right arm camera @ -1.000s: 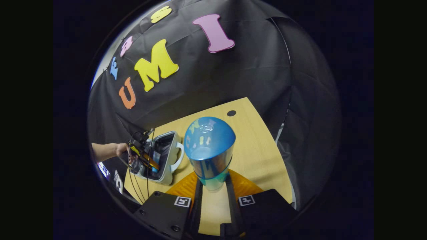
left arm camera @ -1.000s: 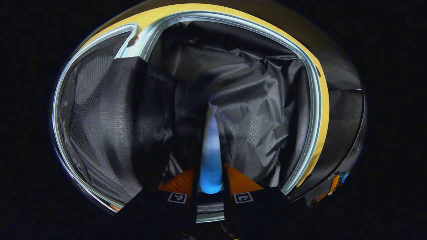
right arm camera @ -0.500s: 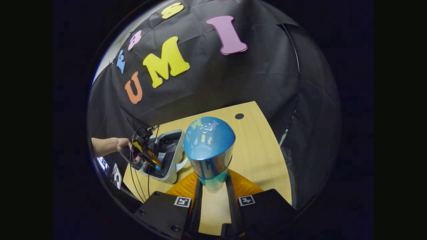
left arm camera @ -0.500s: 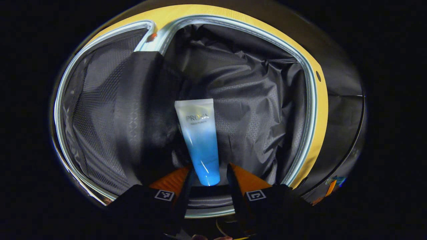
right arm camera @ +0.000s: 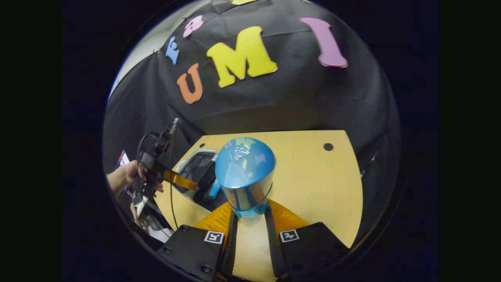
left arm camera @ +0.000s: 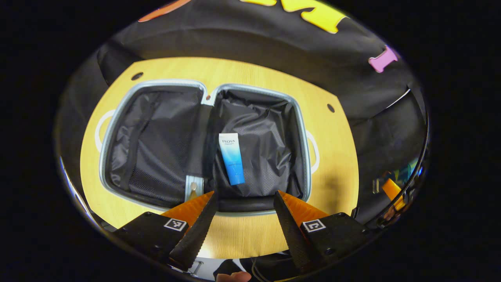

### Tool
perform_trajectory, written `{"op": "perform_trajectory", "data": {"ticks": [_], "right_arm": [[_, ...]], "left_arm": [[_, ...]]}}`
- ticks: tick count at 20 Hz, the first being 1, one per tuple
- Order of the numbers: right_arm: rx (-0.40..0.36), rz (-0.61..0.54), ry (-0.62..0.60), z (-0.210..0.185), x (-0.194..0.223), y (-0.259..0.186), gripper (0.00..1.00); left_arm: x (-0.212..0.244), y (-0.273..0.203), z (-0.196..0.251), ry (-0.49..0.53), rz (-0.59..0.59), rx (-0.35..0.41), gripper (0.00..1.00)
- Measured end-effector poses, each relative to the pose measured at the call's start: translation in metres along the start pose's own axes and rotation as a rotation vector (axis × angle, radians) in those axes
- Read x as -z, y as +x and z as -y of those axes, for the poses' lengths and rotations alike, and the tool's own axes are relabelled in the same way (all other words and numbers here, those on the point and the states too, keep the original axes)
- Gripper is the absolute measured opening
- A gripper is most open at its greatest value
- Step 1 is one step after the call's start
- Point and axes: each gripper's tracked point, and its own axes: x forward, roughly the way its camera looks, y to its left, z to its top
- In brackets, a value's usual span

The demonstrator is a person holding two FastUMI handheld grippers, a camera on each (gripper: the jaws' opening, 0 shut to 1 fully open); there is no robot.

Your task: First open the suitcase, pack the skin care products into it, and then close the suitcase.

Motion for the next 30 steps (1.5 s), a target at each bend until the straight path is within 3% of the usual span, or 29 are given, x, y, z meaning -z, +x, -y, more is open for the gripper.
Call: {"op": "perform_trajectory", "data": {"ticks": [2, 7, 12, 17, 21, 26, 29, 30], "right_arm": [[-0.053, -0.099, -0.033, -0.025, 0.002, 0.030, 0.33], [-0.105, -0.343, -0.006, -0.069, 0.014, 0.113, 0.35], [-0.029, -0.571, 0.087, -0.074, 0.042, 0.189, 0.35], [0.118, -0.737, 0.216, -0.052, 0.083, 0.234, 0.35], [0.203, -0.777, 0.348, -0.047, 0.094, 0.252, 0.35], [0.297, -0.783, 0.325, -0.040, 0.102, 0.265, 0.35], [0.315, -0.769, 0.320, -0.040, 0.102, 0.265, 0.32], [0.322, -0.763, 0.322, -0.039, 0.102, 0.263, 0.36]], "left_arm": [[0.016, -0.030, 0.010, 0.002, 0.108, 0.010, 0.92], [0.050, -0.084, 0.003, -0.040, 0.381, -0.059, 0.93], [0.091, -0.123, -0.029, -0.214, 0.471, -0.064, 0.93], [0.130, -0.149, -0.070, -0.254, 0.482, -0.168, 0.93], [0.143, -0.156, -0.086, -0.275, 0.479, -0.193, 0.93], [0.149, -0.167, -0.101, -0.289, 0.491, -0.215, 0.93], [0.148, -0.171, -0.104, -0.302, 0.504, -0.218, 0.93], [0.147, -0.172, -0.105, -0.306, 0.512, -0.216, 0.93]]}}
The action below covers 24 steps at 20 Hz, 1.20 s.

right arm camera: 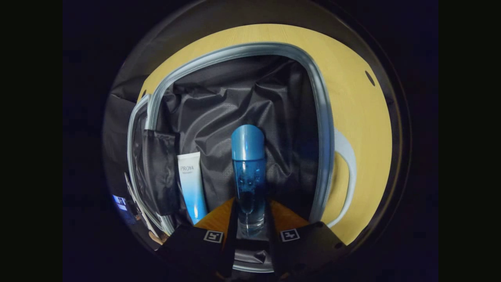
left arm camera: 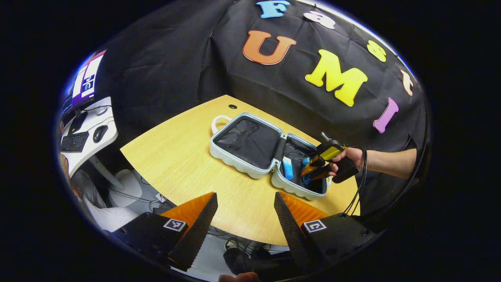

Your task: First open the suitcase, pack the skin care products into it, and then close the suitcase.

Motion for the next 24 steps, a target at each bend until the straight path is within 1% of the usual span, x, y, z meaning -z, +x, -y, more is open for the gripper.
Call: {"op": "perform_trajectory", "data": {"ticks": [1, 3, 4, 7, 8, 9, 10, 12, 13, 14, 15, 16, 18, 21, 22, 23, 24], "right_arm": [[0.007, 0.004, 0.003, 0.002, 0.000, -0.001, 0.36], [-0.010, 0.019, 0.002, 0.001, 0.000, -0.003, 0.39], [-0.021, 0.024, 0.006, 0.000, 0.001, -0.007, 0.39], [-0.034, 0.050, -0.009, -0.001, 0.009, -0.022, 0.43], [-0.037, 0.063, -0.018, -0.001, 0.012, -0.028, 0.50], [-0.046, 0.081, -0.037, -0.001, 0.017, -0.037, 0.52], [-0.050, 0.101, -0.059, 0.002, 0.022, -0.048, 0.59], [-0.068, 0.162, -0.116, 0.009, 0.030, -0.075, 0.64], [-0.083, 0.205, -0.143, 0.012, 0.033, -0.088, 0.61], [-0.091, 0.267, -0.154, 0.016, 0.031, -0.104, 0.66], [-0.113, 0.330, -0.162, 0.016, 0.028, -0.120, 0.66], [-0.136, 0.391, -0.175, 0.018, 0.028, -0.139, 0.66], [-0.166, 0.532, -0.208, 0.024, 0.024, -0.175, 0.66], [-0.208, 0.750, -0.272, 0.032, 0.034, -0.225, 0.66], [-0.214, 0.801, -0.294, 0.035, 0.043, -0.234, 0.65], [-0.219, 0.834, -0.313, 0.039, 0.054, -0.242, 0.60], [-0.222, 0.850, -0.326, 0.042, 0.065, -0.245, 0.66]], "left_arm": [[-0.002, 0.001, 0.000, -0.003, 0.005, 0.002, 0.93], [-0.010, 0.001, 0.002, 0.005, 0.035, 0.021, 0.93], [-0.018, 0.002, 0.005, 0.023, 0.061, 0.029, 0.93], [-0.036, 0.005, 0.005, 0.082, 0.109, 0.013, 0.93], [-0.042, 0.009, 0.007, 0.090, 0.121, 0.017, 0.93], [-0.047, 0.014, 0.009, 0.091, 0.129, 0.025, 0.93], [-0.051, 0.022, 0.012, 0.088, 0.132, 0.041, 0.93], [-0.059, 0.042, 0.012, 0.072, 0.140, 0.071, 0.93], [-0.063, 0.052, 0.011, 0.056, 0.145, 0.094, 0.93], [-0.065, 0.065, 0.008, 0.034, 0.145, 0.124, 0.93], [-0.066, 0.078, 0.007, 0.006, 0.133, 0.164, 0.93], [-0.067, 0.090, -0.001, -0.018, 0.122, 0.180, 0.93], [-0.074, 0.116, -0.025, -0.032, 0.113, 0.161, 0.93], [-0.104, 0.145, -0.058, -0.040, 0.149, 0.131, 0.93], [-0.116, 0.157, -0.068, -0.041, 0.175, 0.121, 0.93], [-0.128, 0.171, -0.080, -0.042, 0.194, 0.098, 0.93], [-0.135, 0.185, -0.090, -0.046, 0.195, 0.083, 0.93]]}}
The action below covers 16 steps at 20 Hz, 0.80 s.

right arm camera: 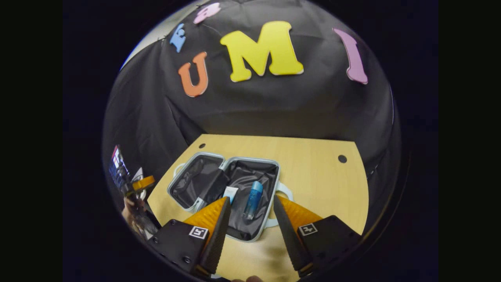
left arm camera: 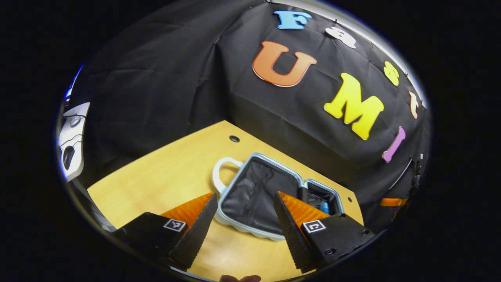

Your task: First open the suitcase, pack the skin care products into it, and then close the suitcase.

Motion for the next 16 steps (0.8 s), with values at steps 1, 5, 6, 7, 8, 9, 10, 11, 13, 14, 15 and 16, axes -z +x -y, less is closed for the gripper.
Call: {"op": "perform_trajectory", "data": {"ticks": [1, 5, 6, 7, 8, 9, 10, 11, 13, 14, 15, 16], "right_arm": [[-0.010, 0.003, -0.011, -0.002, 0.004, -0.009, 0.66], [-0.017, 0.015, -0.053, -0.008, 0.013, -0.036, 0.61], [-0.029, 0.005, -0.042, -0.009, 0.018, -0.041, 0.66], [-0.036, 0.001, -0.021, -0.009, 0.021, -0.047, 0.61], [-0.032, -0.001, -0.005, -0.004, 0.022, -0.049, 0.66], [-0.017, 0.003, 0.009, 0.002, 0.021, -0.053, 0.62], [0.000, 0.009, 0.020, 0.008, 0.020, -0.058, 0.66], [0.015, 0.014, 0.033, 0.014, 0.019, -0.062, 0.66], [0.050, 0.026, 0.051, 0.025, 0.018, -0.067, 0.66], [0.069, 0.026, 0.061, 0.031, 0.019, -0.068, 0.66], [0.085, 0.025, 0.077, 0.037, 0.020, -0.068, 0.66], [0.093, 0.020, 0.096, 0.041, 0.022, -0.068, 0.61]], "left_arm": [[-0.002, 0.015, -0.009, -0.002, -0.011, -0.005, 0.93], [0.001, 0.075, -0.038, -0.025, -0.096, -0.036, 0.92], [0.003, 0.086, -0.045, -0.041, -0.113, -0.042, 0.92], [0.004, 0.099, -0.047, -0.061, -0.131, -0.042, 0.92], [0.007, 0.109, -0.050, -0.075, -0.144, -0.041, 0.92], [0.009, 0.117, -0.052, -0.081, -0.159, -0.032, 0.91], [0.013, 0.127, -0.057, -0.079, -0.178, -0.044, 0.90], [0.018, 0.135, -0.061, -0.077, -0.204, -0.060, 0.90], [0.028, 0.148, -0.067, -0.078, -0.257, -0.080, 0.88], [0.031, 0.153, -0.070, -0.077, -0.276, -0.085, 0.86], [0.034, 0.158, -0.071, -0.079, -0.294, -0.090, 0.83], [0.037, 0.163, -0.071, -0.081, -0.310, -0.097, 0.75]]}}
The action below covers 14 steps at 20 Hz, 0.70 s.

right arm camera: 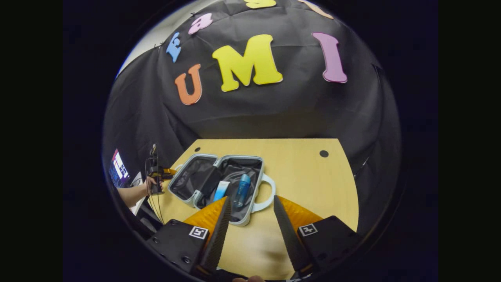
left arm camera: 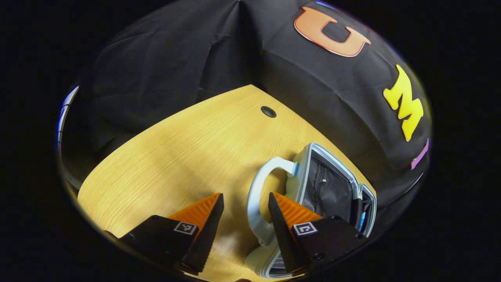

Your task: First open the suitcase, pack the skin care products into it, and then close the suitcase.

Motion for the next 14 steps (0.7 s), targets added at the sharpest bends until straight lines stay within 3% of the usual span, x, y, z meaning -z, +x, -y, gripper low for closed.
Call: {"op": "perform_trajectory", "data": {"ticks": [1, 2, 5, 6, 9, 14], "right_arm": [[0.009, -0.005, 0.017, 0.004, 0.002, 0.000, 0.66], [0.014, -0.006, 0.030, 0.006, 0.002, 0.000, 0.66], [0.011, -0.001, 0.037, 0.008, 0.001, -0.001, 0.66], [0.005, 0.001, 0.043, 0.006, 0.001, -0.003, 0.66], [0.018, 0.030, 0.038, 0.012, -0.003, -0.009, 0.66], [0.259, 0.279, -0.050, 0.069, -0.051, -0.043, 0.66]], "left_arm": [[0.001, 0.004, 0.000, -0.004, -0.020, -0.011, 0.70], [0.002, 0.008, 0.000, -0.008, -0.034, -0.016, 0.72], [0.004, 0.012, 0.005, -0.067, -0.093, -0.007, 0.41], [0.001, 0.014, 0.005, -0.080, -0.095, -0.023, 0.25], [-0.003, 0.010, 0.013, -0.051, -0.075, -0.053, 0.18], [-0.042, -0.035, 0.039, 0.127, 0.080, -0.125, 0.10]]}}
